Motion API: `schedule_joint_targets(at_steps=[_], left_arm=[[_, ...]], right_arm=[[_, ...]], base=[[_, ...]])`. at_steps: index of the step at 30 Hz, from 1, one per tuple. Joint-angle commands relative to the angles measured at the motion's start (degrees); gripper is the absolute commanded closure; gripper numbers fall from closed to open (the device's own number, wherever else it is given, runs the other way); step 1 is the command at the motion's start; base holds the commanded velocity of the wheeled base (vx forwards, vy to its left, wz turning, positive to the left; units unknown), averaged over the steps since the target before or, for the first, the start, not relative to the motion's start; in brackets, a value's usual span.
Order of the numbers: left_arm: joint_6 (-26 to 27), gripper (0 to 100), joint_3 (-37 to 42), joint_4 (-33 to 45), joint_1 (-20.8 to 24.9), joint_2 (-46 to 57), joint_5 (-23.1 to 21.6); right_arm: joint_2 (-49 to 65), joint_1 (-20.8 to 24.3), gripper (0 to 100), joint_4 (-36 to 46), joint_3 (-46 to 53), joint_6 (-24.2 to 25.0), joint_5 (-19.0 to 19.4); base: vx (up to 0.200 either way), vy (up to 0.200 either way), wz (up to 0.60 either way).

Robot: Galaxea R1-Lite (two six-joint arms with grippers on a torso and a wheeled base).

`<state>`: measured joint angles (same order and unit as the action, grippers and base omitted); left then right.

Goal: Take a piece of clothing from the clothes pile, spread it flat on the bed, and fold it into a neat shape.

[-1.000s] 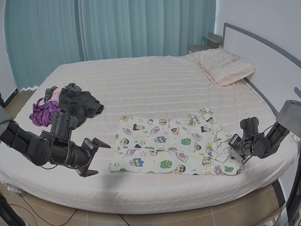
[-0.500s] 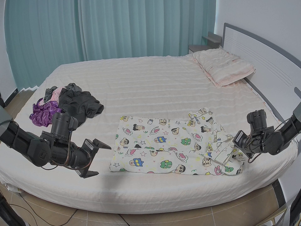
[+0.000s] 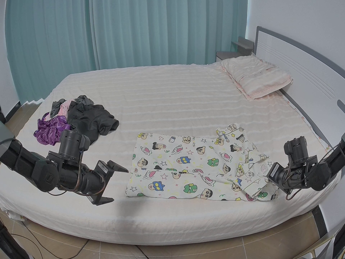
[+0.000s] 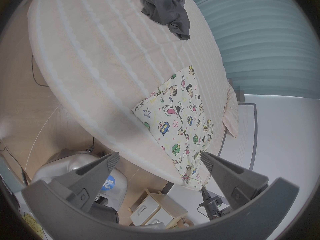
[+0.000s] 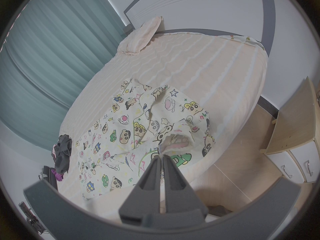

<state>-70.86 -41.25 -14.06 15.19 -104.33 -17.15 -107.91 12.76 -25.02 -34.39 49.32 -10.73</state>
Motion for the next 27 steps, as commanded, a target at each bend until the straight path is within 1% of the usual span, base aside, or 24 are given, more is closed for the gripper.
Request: schedule_joint_targets(at_steps=[1, 3, 4, 10, 13, 18, 21, 24, 25, 26, 27], left_arm=[[0.02, 0, 0.03, -0.01, 0.37, -0.17, 0.01], [-0.06, 0, 0.12, -0.01, 0.46, -0.17, 0.01], [-0.06, 0, 0.12, -0.01, 0.46, -0.17, 0.01], [0.02, 0, 0.38, -0.01, 0.46, -0.44, 0.01], [-0.06, 0, 0.38, -0.01, 0.46, -0.53, 0.01], [-0.06, 0, 0.47, -0.01, 0.89, -0.79, 0.01], [-0.06, 0, 0.56, -0.01, 1.16, -0.79, -0.07], [0.02, 0, 0.82, -0.01, 1.42, -0.79, -0.07], [0.02, 0, 0.82, -0.01, 1.42, -0.79, -0.07], [0.02, 0, 0.82, -0.01, 1.51, -0.79, -0.07], [0.02, 0, 0.82, -0.01, 1.51, -0.88, -0.07]], right_arm=[[1.12, 0.68, 100, -1.0, 2.05, -0.02, -0.17], [1.21, 0.95, 100, -0.91, 2.75, -0.1, -0.08], [1.3, 1.04, 0, -1.0, 3.45, -0.19, 0.18], [3.94, 4.81, 0, -1.18, 7.41, -0.02, 0.36], [4.46, 5.08, 0, -1.18, 7.41, -0.02, 0.36], [2.97, 7.63, 0, -2.06, 5.21, 0.07, 1.85], [-1.69, 9.03, 0, -5.66, 3.36, 0.16, 3.7], [-7.75, 10.53, 0, -11.81, 1.34, 0.16, 3.43], [-7.75, 10.53, 0, -11.81, 1.34, 0.16, 3.43], [-10.83, 11.67, 0, -15.5, 0.29, -0.19, 3.26], [-12.24, 12.11, 0, -16.56, -0.77, -0.28, 3.34]], base=[[0.0, 0.0, 0.0], [0.0, 0.0, 0.0], [0.0, 0.0, 0.0], [0.0, 0.0, 0.0], [0.0, 0.0, 0.0], [0.0, 0.0, 0.0], [0.0, 0.0, 0.0], [0.0, 0.0, 0.0], [0.0, 0.0, 0.0], [0.0, 0.0, 0.0], [0.0, 0.0, 0.0]])
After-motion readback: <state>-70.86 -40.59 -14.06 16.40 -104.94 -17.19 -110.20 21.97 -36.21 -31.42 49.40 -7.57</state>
